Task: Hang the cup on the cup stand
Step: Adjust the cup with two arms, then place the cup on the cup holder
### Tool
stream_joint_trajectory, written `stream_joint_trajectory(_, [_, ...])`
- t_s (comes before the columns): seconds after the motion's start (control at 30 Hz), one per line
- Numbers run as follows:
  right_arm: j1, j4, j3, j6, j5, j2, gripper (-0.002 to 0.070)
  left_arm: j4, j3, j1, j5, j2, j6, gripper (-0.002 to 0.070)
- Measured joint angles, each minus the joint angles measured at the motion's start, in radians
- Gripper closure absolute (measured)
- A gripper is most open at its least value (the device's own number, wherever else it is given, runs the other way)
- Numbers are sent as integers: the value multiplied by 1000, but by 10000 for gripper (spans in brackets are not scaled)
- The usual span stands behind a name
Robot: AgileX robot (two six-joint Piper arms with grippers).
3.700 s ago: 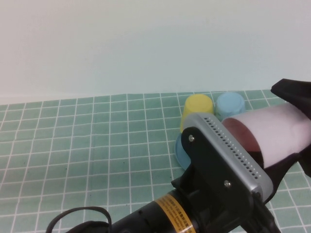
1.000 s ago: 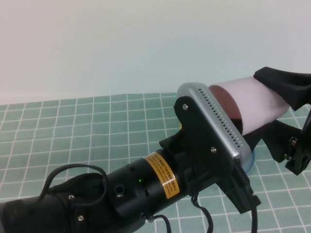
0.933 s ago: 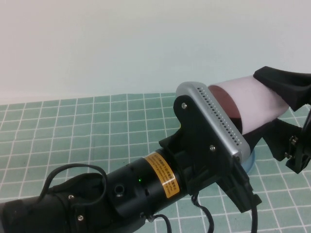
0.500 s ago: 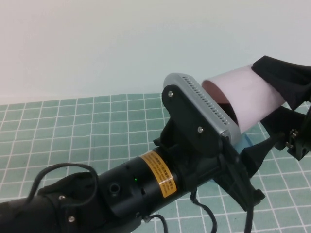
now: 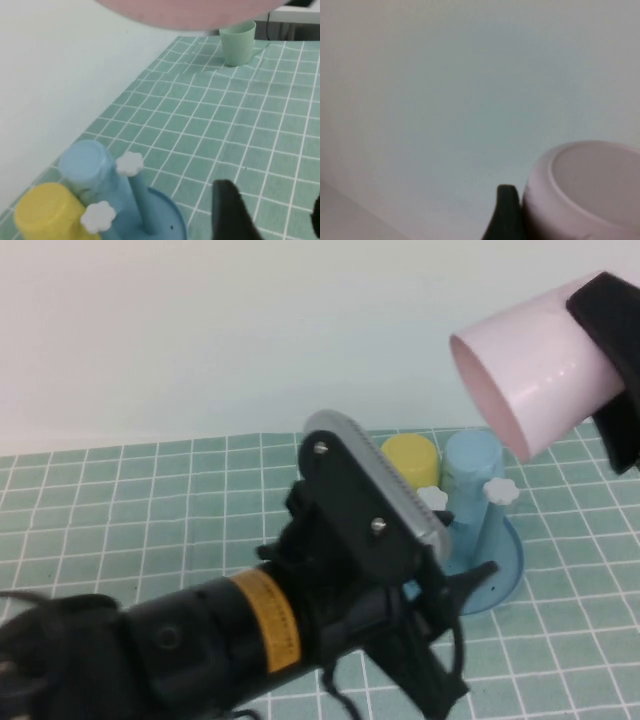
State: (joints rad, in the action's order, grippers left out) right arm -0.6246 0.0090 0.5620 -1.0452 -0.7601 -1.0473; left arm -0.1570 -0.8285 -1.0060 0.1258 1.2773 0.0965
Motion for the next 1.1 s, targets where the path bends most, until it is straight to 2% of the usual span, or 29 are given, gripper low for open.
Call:
stream_joint_trajectory(0.17, [0,-9,0,275,35,0,107,-33,0,0,-165,-78,0,442])
stream_joint_trajectory(0.37, [0,-30,0,668,255,0,107,-61,0,0,-407,-193,-8,616])
stream_joint_trajectory(0.43, [0,-34,0,795,318,0,107,-86,0,0,-497,-228,-36,648])
stream_joint_trajectory(0.63, [0,-34,2,1036,355,-11,108,-203,0,0,-628,-301,-17,671])
stream_joint_trajectory(0.77, [0,-34,35,1080,355,-74,108,-268,0,0,-669,-302,79,673])
stream_joint_trajectory(0.9, [0,-27,96,1102,355,-179,108,-274,0,0,-702,-301,96,675])
stream_joint_trajectory(1.1, [0,91,184,1191,347,-349,108,-315,0,0,-751,-301,151,675])
